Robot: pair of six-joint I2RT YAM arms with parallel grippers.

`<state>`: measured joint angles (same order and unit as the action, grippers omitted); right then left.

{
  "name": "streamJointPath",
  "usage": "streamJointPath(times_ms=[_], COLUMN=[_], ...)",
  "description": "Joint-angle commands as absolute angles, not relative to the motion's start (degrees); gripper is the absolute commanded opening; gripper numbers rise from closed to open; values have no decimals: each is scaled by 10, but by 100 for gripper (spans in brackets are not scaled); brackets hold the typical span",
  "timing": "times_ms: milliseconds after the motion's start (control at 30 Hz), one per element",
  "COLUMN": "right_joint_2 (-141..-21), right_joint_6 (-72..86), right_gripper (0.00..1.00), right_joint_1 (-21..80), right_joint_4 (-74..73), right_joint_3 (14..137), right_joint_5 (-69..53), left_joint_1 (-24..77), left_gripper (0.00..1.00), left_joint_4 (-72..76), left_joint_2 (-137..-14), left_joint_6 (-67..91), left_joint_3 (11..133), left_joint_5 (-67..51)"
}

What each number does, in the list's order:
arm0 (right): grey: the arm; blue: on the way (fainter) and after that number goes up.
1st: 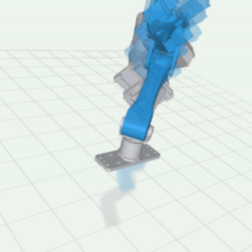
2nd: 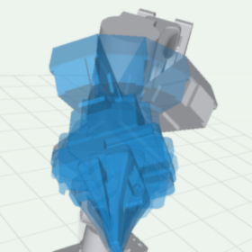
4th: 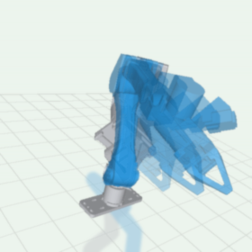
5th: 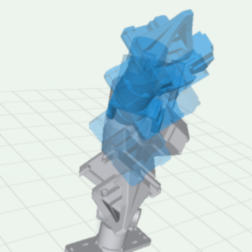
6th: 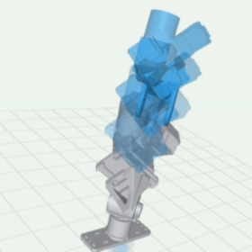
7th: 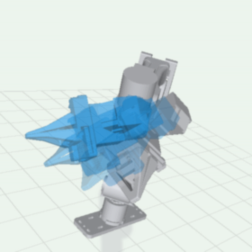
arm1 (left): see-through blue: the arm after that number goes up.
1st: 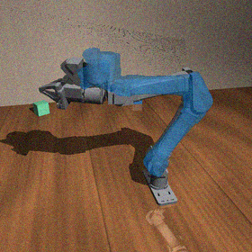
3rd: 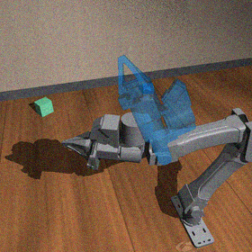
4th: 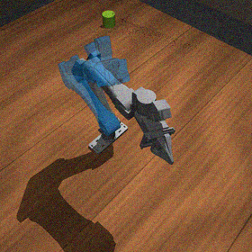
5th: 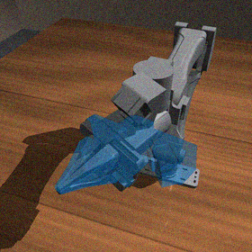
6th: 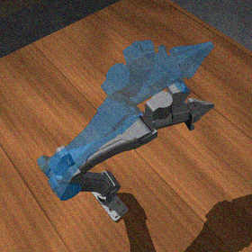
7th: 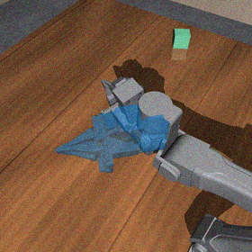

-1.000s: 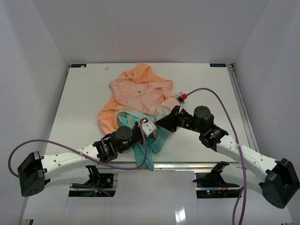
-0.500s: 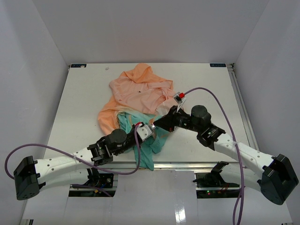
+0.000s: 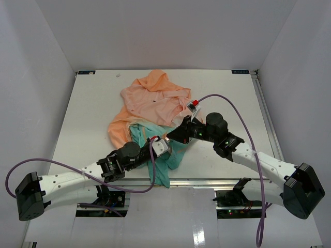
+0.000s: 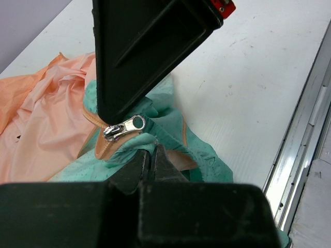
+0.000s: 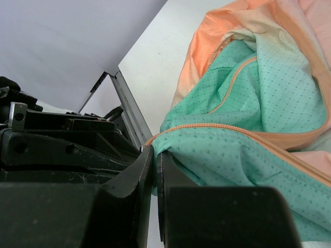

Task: Zip up the jacket

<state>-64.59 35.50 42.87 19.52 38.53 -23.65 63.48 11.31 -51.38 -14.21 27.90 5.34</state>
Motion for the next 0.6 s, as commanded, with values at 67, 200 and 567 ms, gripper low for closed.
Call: streamJointPath(times_ms=[67, 200, 567], right_joint_2=[-660, -666, -638], right_joint_6=[354, 354, 292], right_gripper=[8, 8, 14], right_joint_1=[418, 415, 411], right_joint_4=[249, 248, 217], right_joint_3=[430, 430, 403], right_joint_5=[-180, -182, -217], left_joint_1=[652, 655, 651], left_gripper=[0, 0, 0], left_joint_4=[110, 110, 103], left_joint_2=[-519, -520, -477], left_joint_6=[-146, -149, -113], left_joint_3=[283, 283, 278], left_joint_5=[-73, -88, -80])
